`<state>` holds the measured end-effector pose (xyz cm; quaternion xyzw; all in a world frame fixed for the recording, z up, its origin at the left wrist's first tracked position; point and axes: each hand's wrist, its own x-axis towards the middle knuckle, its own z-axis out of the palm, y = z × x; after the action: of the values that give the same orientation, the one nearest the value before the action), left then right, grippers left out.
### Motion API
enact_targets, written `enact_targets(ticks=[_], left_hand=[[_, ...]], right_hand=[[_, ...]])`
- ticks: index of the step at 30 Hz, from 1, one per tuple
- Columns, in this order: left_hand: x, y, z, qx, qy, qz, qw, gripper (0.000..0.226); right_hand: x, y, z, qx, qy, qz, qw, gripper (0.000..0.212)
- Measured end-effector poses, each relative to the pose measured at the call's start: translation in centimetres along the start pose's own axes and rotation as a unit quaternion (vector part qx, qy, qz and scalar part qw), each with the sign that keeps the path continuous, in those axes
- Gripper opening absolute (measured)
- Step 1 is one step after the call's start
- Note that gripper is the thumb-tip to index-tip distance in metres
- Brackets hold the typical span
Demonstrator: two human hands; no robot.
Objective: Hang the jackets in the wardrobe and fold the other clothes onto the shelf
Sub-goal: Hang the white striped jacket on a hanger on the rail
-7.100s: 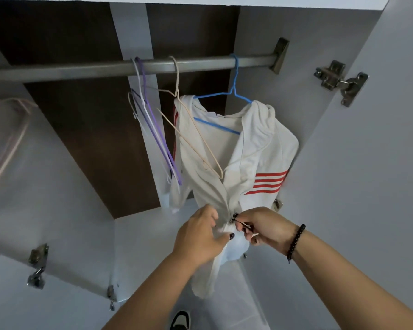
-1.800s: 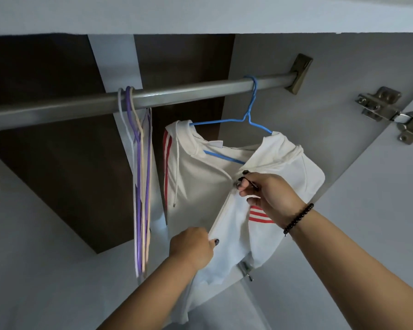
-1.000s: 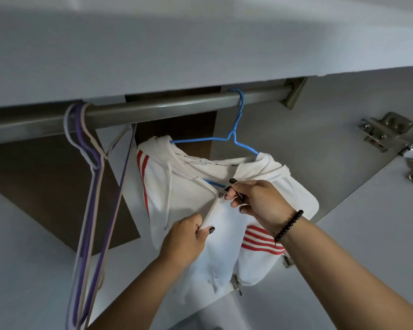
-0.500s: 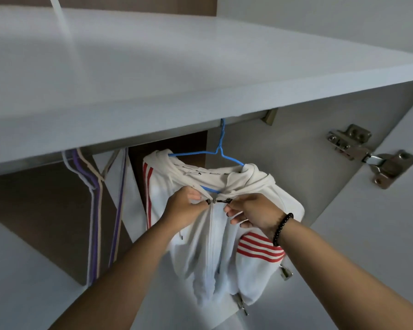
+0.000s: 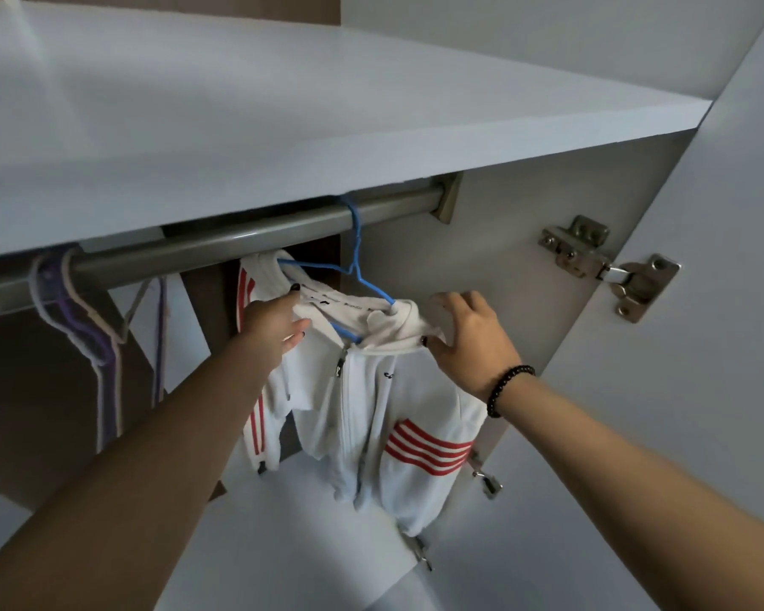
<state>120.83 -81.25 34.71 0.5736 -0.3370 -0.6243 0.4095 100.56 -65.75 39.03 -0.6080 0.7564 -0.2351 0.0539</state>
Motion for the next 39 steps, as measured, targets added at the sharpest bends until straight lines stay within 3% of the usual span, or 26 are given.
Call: enact_targets(ticks=[4,8,13,19,24,27,31,33,37,39], left_hand=[[0.8,-0.2,1.0,-0.018,-0.049,-0.027,0.998,0.012],[1.6,-2.2,1.8,0.058,0.025,0.064,0.996,0.026],[-0.5,-7.6,-0.1,0.235,0.064,0.145,0.959,0.02],[-4.3,-13.9,-2.5,0.369,0.026,0.167,0.914,0.026],[-5.0,-12.9,-2.9,0.396,0.018,0.177,0.901,0.029],[-5.6,-11.7,-3.3,0.444,-0.022,0.21,0.871,0.032],[-6.2,-9.6,-3.3,0.448,-0.043,0.31,0.837,0.04],[-5.9,-8.2,-3.4,0.43,-0.028,0.331,0.839,0.041],[-5.3,-4.9,-3.4,0.364,0.037,0.332,0.869,0.03],[-4.6,-3.7,-3.7,0.272,0.052,0.267,0.923,0.024]], right_hand=[[-0.5,0.0,0.9,0.003,0.01,-0.019,1.0,0.024],[-0.8,-0.3,1.6,-0.107,0.059,-0.102,0.987,0.008],[-1.5,-0.6,2.2,-0.22,0.082,-0.245,0.941,0.032],[-1.9,1.8,3.4,-0.27,-0.121,-0.252,0.922,0.026],[-2.2,0.8,4.4,-0.28,-0.229,-0.25,0.898,0.021],[-3.2,0.4,5.8,-0.33,-0.27,-0.25,0.869,0.023],[-3.1,0.0,5.1,-0.199,-0.195,-0.184,0.943,0.011],[-2.8,0.0,3.8,-0.094,-0.154,-0.162,0.97,0.015],[-1.1,-0.9,0.9,0.103,0.053,-0.06,0.992,0.016],[0.7,-1.1,0.1,0.122,0.115,0.013,0.986,0.005]])
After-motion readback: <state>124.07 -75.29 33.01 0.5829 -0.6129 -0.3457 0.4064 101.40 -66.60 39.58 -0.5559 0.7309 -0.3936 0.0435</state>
